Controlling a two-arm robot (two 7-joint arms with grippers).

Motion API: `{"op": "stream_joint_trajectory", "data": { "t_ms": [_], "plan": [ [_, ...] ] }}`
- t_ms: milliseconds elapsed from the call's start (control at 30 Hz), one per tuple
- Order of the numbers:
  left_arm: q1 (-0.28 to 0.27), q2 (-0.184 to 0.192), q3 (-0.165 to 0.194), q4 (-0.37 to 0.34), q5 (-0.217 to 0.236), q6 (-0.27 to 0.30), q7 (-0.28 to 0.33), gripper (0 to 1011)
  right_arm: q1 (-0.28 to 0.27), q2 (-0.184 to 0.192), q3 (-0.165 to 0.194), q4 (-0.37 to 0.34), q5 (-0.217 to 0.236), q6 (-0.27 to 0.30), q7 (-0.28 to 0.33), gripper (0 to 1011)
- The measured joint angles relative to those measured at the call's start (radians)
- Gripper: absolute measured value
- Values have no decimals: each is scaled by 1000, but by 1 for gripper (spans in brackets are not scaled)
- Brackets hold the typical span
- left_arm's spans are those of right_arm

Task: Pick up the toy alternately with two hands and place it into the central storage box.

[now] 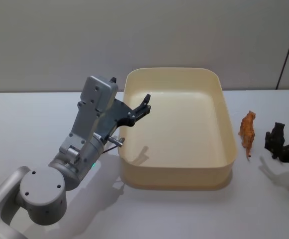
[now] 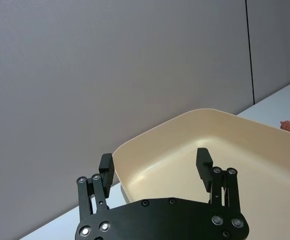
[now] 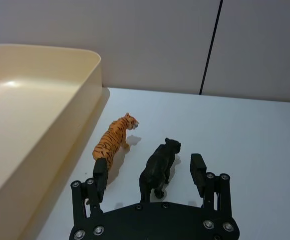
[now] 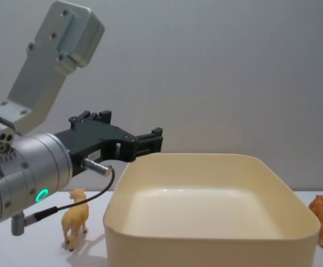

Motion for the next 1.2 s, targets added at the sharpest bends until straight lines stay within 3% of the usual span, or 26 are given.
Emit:
{"op": "stream_joint_trajectory", "data": {
  "t_ms": [300, 700, 967, 1200],
  "plan": [
    [0, 0, 0, 0, 0, 0, 0, 1001, 60, -36, -22, 94, -68, 42, 7, 1001],
    [0, 0, 0, 0, 0, 0, 0, 1001, 139, -84, -43, 215, -141, 33, -5, 1001],
    [0, 0, 0, 0, 0, 0, 0, 1001, 171, -104, -52, 265, -171, 23, -7, 834],
    [0, 0, 0, 0, 0, 0, 0, 1001, 185, -113, -56, 287, -184, 19, -8, 607]
  ]
}}
